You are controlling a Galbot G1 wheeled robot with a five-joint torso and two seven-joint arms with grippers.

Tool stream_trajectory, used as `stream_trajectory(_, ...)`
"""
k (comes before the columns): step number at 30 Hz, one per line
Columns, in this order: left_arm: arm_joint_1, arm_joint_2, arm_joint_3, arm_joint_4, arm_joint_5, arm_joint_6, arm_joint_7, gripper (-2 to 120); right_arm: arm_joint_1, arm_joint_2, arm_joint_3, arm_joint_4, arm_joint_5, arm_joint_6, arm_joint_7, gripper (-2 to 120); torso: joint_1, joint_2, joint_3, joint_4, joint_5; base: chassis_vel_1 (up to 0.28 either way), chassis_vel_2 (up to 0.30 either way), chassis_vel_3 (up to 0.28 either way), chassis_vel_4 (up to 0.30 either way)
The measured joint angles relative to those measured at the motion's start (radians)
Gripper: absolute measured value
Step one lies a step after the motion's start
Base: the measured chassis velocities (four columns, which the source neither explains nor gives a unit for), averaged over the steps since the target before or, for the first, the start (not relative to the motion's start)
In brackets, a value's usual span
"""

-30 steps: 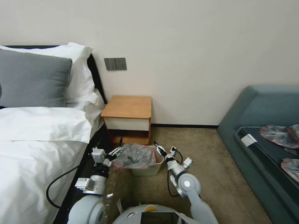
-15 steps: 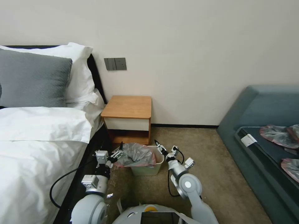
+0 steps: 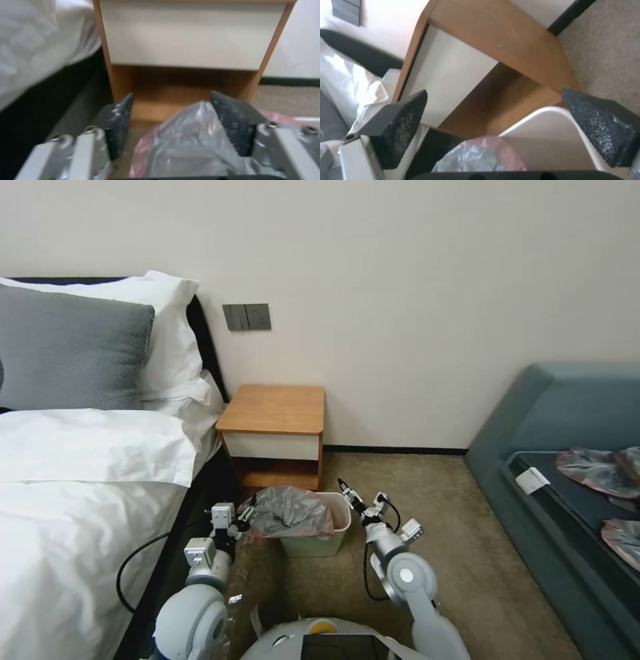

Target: Pick up the garbage bag from the table and place it over the trash can.

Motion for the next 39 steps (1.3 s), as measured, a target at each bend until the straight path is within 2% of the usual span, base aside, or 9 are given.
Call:
stream_trajectory(1,-0.006,0.004,0.003,0.003,-0.018,0.019,-0.010,57,0.000,0.002,0.002,-0.002,-0.001,0.002,0.000,100,0.000,0.000,0.000,-0.0001,0.0000,0.000,0.000,0.000,0.000)
stream_trajectory(2,-0.006,0.004,0.003,0.003,-0.018,0.019,-0.010,57,0.000,0.002,0.002,-0.002,-0.001,0.002,0.000,100,0.000,0.000,0.000,-0.0001,0.0000,0.000,0.000,0.000,0.000)
stream_trajectory(4,-0.024,0.014,0.014,0.020,-0.063,0.065,-0.035,54,-0.001,0.009,0.006,-0.008,-0.008,0.011,0.000,100,0.000,0.000,0.000,0.0000,0.0000,0.000,0.000,0.000,0.000)
stream_trajectory(15,-0.078,0.020,0.068,0.103,-0.092,0.144,-0.077,54,-0.013,0.011,0.032,-0.010,-0.019,0.033,-0.001,100,0.000,0.000,0.000,0.0000,0.0001,0.000,0.000,0.000,0.000)
stream_trajectory(23,-0.113,0.011,0.094,0.177,-0.085,0.143,-0.079,53,-0.031,0.010,0.044,-0.003,-0.019,0.034,-0.005,100,0.000,0.000,0.000,-0.0001,0.0001,0.000,0.000,0.000,0.000)
stream_trajectory(39,-0.141,-0.015,0.148,0.217,-0.028,0.102,-0.059,53,-0.064,0.006,0.057,0.011,-0.026,0.035,-0.019,100,0.000,0.000,0.000,0.0000,0.0000,0.000,0.000,0.000,0.000)
